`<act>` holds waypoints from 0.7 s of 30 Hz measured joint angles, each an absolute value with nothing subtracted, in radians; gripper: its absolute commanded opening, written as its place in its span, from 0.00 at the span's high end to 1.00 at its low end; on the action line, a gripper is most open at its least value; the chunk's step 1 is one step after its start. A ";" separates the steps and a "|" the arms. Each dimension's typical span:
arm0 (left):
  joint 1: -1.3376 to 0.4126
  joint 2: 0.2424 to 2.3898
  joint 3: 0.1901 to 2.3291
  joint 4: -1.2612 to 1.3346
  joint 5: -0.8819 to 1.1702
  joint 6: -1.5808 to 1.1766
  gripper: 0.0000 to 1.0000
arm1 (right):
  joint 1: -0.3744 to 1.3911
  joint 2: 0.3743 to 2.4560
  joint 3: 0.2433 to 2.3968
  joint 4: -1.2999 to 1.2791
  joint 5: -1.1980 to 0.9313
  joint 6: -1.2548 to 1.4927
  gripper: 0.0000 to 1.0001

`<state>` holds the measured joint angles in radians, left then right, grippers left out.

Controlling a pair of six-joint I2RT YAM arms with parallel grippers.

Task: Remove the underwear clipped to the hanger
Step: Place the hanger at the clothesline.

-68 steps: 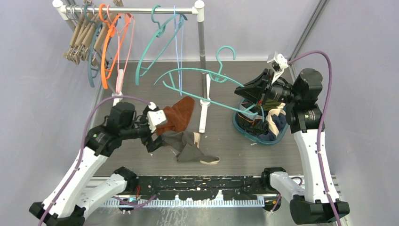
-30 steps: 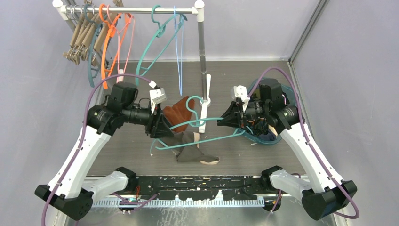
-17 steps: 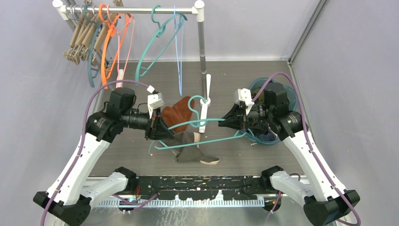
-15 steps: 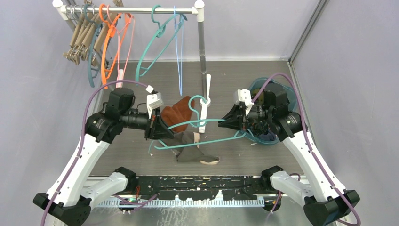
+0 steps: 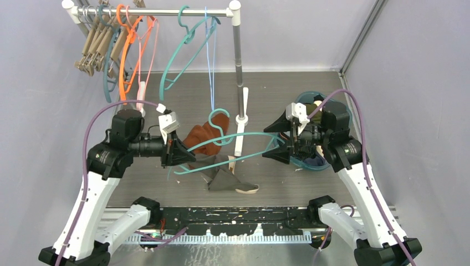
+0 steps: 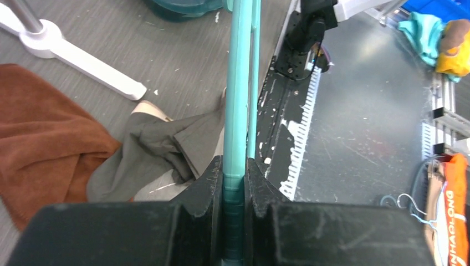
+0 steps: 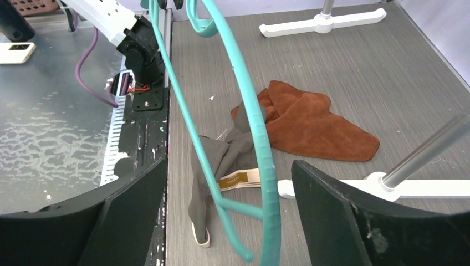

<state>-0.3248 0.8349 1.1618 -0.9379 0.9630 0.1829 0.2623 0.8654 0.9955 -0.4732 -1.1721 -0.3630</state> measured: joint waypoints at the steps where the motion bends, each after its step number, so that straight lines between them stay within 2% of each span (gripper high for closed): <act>1: -0.324 0.832 1.169 -0.957 0.951 0.203 1.00 | 0.256 0.862 0.995 -0.470 -1.172 -0.355 0.09; 10: -0.320 0.809 1.237 -1.198 0.768 0.392 1.00 | 0.198 0.848 0.997 -0.452 -1.121 -0.276 0.08; 21: -0.320 0.708 1.249 -1.376 0.356 0.483 1.00 | 0.159 0.849 0.997 -0.404 -0.913 -0.209 0.07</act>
<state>-0.3202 0.7078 1.2491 -1.3758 0.3565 0.4831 0.1593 0.8486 0.9970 -0.4042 -0.9127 -0.2089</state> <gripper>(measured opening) 0.114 0.923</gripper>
